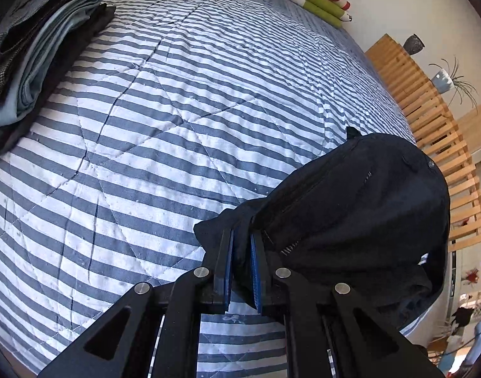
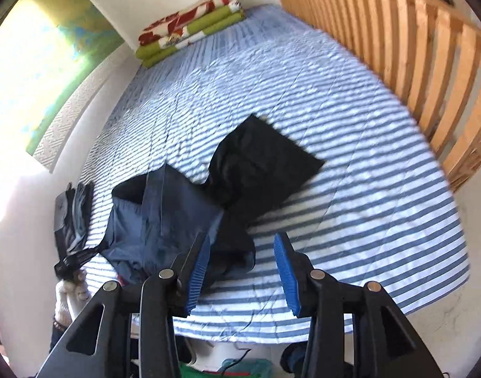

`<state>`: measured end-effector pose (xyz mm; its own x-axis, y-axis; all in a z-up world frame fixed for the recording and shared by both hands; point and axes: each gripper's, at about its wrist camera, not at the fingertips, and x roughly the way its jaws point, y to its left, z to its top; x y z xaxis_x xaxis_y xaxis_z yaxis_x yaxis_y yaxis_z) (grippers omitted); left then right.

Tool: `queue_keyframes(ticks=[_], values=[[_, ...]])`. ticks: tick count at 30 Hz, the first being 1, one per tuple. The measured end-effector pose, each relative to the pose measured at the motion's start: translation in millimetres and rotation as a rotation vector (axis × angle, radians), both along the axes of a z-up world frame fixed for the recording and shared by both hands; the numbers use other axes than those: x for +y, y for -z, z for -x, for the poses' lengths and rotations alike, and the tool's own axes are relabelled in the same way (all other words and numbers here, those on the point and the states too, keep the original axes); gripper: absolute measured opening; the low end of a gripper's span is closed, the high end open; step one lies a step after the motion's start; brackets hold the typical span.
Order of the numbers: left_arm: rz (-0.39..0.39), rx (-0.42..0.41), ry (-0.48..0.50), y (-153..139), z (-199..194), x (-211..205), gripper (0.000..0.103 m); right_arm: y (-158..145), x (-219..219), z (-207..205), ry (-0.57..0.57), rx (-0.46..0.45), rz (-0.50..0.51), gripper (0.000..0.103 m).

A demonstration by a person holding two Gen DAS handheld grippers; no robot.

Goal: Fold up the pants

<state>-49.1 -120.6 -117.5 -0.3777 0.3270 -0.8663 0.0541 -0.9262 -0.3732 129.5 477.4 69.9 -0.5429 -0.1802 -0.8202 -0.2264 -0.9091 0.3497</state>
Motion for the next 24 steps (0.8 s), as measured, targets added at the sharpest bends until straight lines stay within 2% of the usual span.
queue_keyframes(ticks=[1, 3, 5, 6, 9, 13, 17, 20, 21, 22, 23, 24], values=[[0.010, 0.005, 0.005, -5.0, -0.6, 0.9, 0.018, -12.4, 0.2, 3.9, 0.022, 0.023, -0.051, 0.042], [0.020, 0.025, 0.018, -19.2, -1.2, 4.9, 0.020, -26.2, -11.8, 19.8, -0.008, 0.037, -0.103, 0.043], [0.041, 0.069, 0.030, -39.6, -0.1, 9.1, 0.020, -27.6, -36.5, 46.9, -0.101, 0.045, -0.090, 0.047], [0.048, 0.092, 0.035, -49.4, 1.6, 10.7, 0.024, -25.9, -54.6, 61.5, -0.158, 0.050, -0.096, 0.048], [0.046, 0.129, 0.051, -73.9, 11.9, 12.3, 0.054, -4.5, -123.7, 107.6, -0.356, 0.038, -0.164, 0.051], [0.065, 0.144, 0.053, -89.0, 27.8, 10.1, 0.055, 38.0, -208.7, 143.9, -0.578, 0.006, -0.168, 0.051], [0.009, 0.118, 0.021, -84.8, 34.3, -5.5, 0.055, 66.9, -266.5, 173.7, -0.664, -0.014, -0.223, 0.051], [0.006, 0.096, -0.004, -71.4, 32.3, -20.8, 0.055, 90.0, -291.9, 195.4, -0.686, -0.068, -0.242, 0.050], [0.008, 0.088, -0.014, -66.5, 31.7, -27.0, 0.055, 97.5, -298.4, 202.1, -0.679, -0.090, -0.269, 0.045], [0.006, 0.082, -0.027, -62.1, 31.6, -34.1, 0.055, 103.2, -302.8, 206.4, -0.682, -0.102, -0.281, 0.018], [0.001, 0.076, -0.040, -58.0, 31.4, -40.6, 0.055, 108.9, -306.4, 211.3, -0.693, -0.127, -0.286, 0.006], [-0.005, 0.071, -0.047, -53.8, 32.0, -46.4, 0.055, 110.9, -307.5, 216.0, -0.682, -0.134, -0.306, 0.006]])
